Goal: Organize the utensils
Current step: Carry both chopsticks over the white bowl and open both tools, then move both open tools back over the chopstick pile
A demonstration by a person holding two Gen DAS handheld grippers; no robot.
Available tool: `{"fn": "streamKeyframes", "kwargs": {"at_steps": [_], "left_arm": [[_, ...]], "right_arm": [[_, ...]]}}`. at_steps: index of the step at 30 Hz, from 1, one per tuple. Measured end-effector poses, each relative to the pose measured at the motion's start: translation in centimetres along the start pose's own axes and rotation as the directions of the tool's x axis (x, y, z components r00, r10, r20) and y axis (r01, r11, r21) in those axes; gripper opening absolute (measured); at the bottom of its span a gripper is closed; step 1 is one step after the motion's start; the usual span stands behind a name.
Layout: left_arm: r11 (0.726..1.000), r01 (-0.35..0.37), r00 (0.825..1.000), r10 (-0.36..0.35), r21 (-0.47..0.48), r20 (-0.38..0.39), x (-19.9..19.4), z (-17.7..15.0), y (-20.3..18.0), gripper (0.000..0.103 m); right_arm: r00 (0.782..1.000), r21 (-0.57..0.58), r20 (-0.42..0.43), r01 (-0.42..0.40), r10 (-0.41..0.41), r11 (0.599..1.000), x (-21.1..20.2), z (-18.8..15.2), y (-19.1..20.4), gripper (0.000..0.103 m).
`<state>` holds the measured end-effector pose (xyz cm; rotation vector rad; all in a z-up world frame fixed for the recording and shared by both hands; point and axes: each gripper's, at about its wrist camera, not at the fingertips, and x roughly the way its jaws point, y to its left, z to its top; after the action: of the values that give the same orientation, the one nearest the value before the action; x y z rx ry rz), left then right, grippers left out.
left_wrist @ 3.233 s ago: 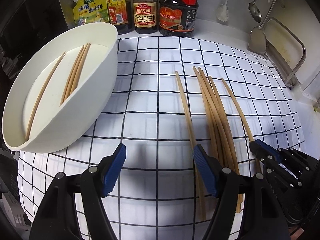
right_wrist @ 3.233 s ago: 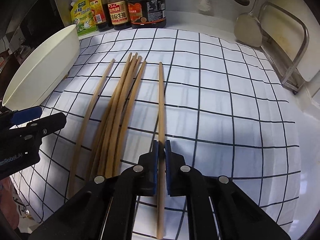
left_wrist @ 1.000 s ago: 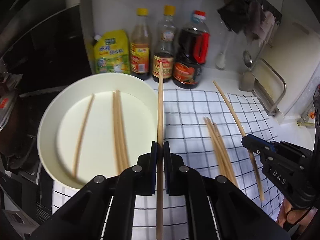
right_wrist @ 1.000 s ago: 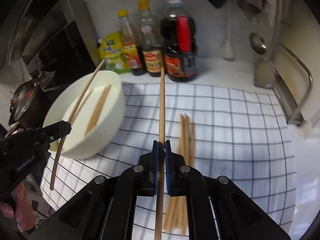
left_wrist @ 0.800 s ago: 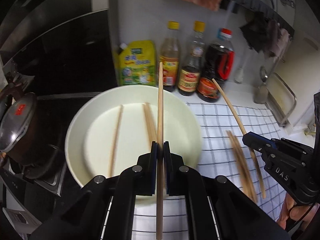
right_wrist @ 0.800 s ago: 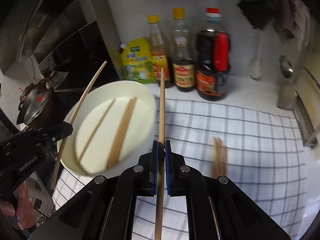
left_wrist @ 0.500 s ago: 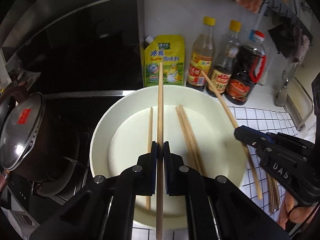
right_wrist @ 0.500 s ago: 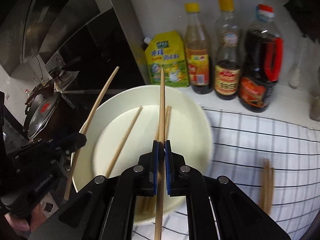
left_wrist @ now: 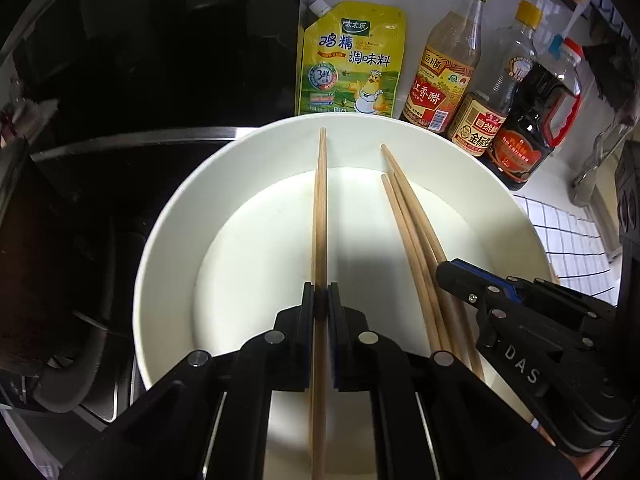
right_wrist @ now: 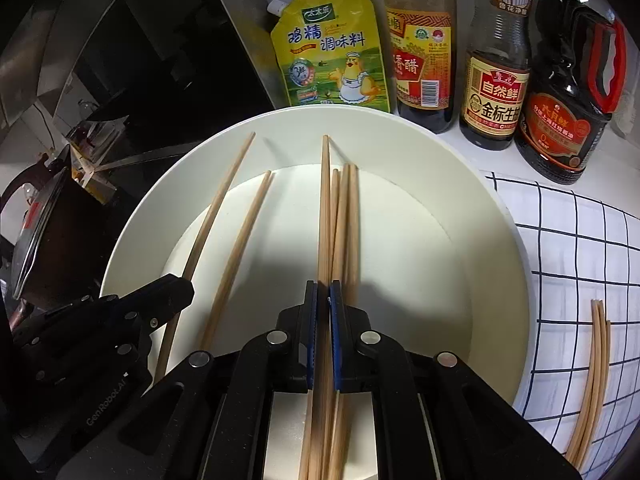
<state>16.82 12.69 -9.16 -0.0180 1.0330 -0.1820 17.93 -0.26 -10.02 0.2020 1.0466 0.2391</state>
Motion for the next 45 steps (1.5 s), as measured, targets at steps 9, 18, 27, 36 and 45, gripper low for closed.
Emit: {"fn": "streamKeyframes", "kwargs": {"at_steps": [9, 18, 27, 36, 45], "left_arm": [[0.997, -0.070, 0.998, 0.070, -0.024, 0.006, -0.9, -0.2, 0.8, 0.061], [0.994, -0.108, 0.992, 0.110, -0.036, 0.068, -5.1, -1.0, 0.8, 0.072], [0.993, -0.093, 0.990, 0.100, -0.067, 0.104, -9.3, -2.1, -0.7, 0.076], [0.995, -0.084, 0.984, 0.091, -0.053, 0.155, -12.3, -2.9, -4.1, 0.077], [0.998, -0.062, 0.990, 0.064, -0.020, 0.128, -11.8, -3.5, -7.8, 0.077]], "right_arm": [[0.999, 0.017, 0.045, 0.016, -0.016, 1.000, -2.1, -0.3, -0.8, 0.020], [0.995, -0.012, 0.091, 0.037, -0.036, 0.999, -5.7, -2.2, -1.0, 0.023], [0.990, -0.014, 0.118, 0.072, -0.070, 0.997, -10.2, -4.7, -2.7, 0.032], [0.981, 0.005, 0.170, 0.099, -0.098, 0.995, -15.5, -6.8, -6.3, 0.037], [0.972, 0.088, 0.182, 0.132, -0.146, 0.987, -18.6, -8.7, -11.8, 0.038]]}}
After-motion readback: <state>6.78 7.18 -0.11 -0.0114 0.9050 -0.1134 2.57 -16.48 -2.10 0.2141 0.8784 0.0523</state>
